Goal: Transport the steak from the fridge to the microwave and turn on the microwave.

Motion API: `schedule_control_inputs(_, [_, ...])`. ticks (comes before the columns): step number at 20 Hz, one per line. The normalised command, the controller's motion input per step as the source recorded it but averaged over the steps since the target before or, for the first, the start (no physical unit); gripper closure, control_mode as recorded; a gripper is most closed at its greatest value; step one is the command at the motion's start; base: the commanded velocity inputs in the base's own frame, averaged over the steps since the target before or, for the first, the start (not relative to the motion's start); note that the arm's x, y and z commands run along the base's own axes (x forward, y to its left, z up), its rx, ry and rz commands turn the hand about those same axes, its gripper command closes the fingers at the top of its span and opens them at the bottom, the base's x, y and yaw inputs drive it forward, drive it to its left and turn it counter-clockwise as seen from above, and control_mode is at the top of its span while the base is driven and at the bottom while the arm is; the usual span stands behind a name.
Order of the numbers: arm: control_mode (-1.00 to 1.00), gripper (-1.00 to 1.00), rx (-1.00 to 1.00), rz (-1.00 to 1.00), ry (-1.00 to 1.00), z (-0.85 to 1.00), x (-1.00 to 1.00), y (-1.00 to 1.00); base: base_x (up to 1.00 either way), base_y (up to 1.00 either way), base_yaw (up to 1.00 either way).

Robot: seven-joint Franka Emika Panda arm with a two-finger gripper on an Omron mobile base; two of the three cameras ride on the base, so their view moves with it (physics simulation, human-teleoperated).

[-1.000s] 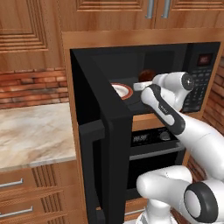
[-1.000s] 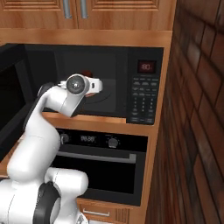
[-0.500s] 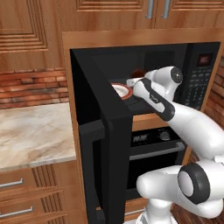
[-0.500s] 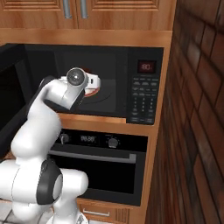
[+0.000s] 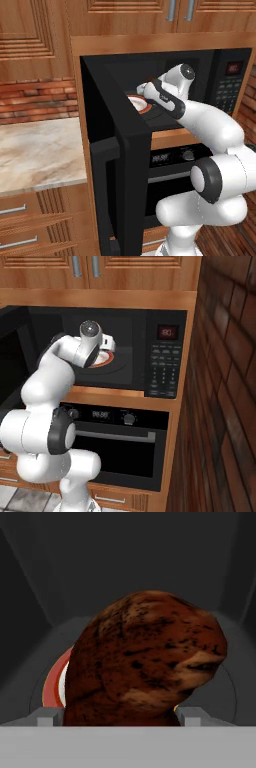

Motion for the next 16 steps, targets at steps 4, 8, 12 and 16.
schedule_control_inputs(4, [-1.00, 1.00, 0.01, 0.00, 0.12, -0.16, 0.29, 0.05, 0.00, 0.00, 0.00])
schedule_control_inputs(8, [-1.00, 1.00, 0.02, 0.00, 0.09, -0.19, 0.28, 0.15, 0.00, 0.00, 0.00])
schedule_control_inputs(12, [-1.00, 1.00, 0.01, 0.00, 0.06, -0.24, 0.20, 0.20, 0.00, 0.00, 0.00])
schedule_control_inputs(16, [-1.00, 1.00, 0.01, 0.00, 0.03, -0.22, 0.15, 0.11, 0.00, 0.00, 0.00])
